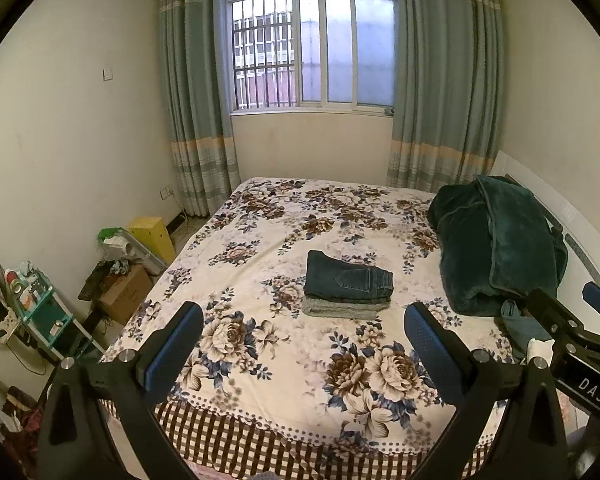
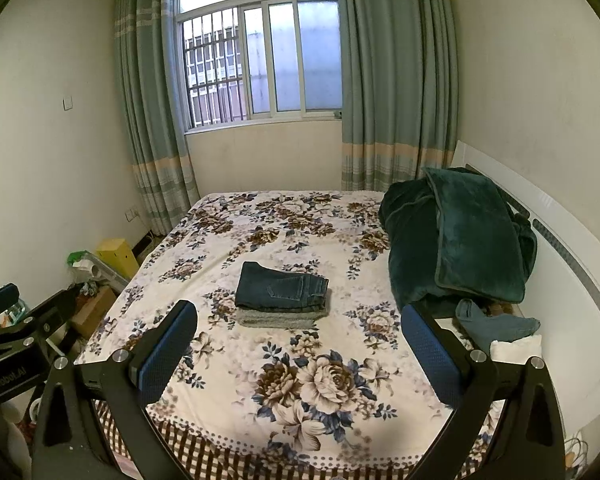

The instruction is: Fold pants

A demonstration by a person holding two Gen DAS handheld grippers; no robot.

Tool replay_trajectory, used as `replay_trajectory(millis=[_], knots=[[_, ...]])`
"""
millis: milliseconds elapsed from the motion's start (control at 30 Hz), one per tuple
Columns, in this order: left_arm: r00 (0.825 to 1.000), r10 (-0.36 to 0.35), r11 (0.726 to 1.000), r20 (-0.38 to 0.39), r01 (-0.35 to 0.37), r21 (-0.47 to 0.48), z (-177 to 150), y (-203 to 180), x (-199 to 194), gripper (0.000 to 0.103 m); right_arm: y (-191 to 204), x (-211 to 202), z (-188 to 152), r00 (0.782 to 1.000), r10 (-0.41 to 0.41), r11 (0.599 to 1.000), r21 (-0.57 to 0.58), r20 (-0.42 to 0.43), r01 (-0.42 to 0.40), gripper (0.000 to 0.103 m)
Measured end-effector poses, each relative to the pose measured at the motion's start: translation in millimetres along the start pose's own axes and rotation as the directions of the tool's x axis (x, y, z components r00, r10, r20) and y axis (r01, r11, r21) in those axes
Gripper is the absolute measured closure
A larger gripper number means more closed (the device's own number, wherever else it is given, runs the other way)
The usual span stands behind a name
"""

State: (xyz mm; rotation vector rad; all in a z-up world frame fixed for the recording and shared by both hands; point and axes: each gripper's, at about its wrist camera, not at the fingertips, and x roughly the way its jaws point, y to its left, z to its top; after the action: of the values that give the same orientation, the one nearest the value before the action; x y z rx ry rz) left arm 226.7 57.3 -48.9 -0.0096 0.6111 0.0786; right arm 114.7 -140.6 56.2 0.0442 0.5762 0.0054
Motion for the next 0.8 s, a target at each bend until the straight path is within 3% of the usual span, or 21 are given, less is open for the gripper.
replay_trajectory(millis=[800], knots=[[1.0, 0.006, 1.0, 0.0, -0.006, -0.002, -1.3, 1.7, -3.7, 0.0, 8.5, -1.8, 2.2, 1.0, 0.005, 1.0, -0.003, 0.007, -0.005, 0.0]])
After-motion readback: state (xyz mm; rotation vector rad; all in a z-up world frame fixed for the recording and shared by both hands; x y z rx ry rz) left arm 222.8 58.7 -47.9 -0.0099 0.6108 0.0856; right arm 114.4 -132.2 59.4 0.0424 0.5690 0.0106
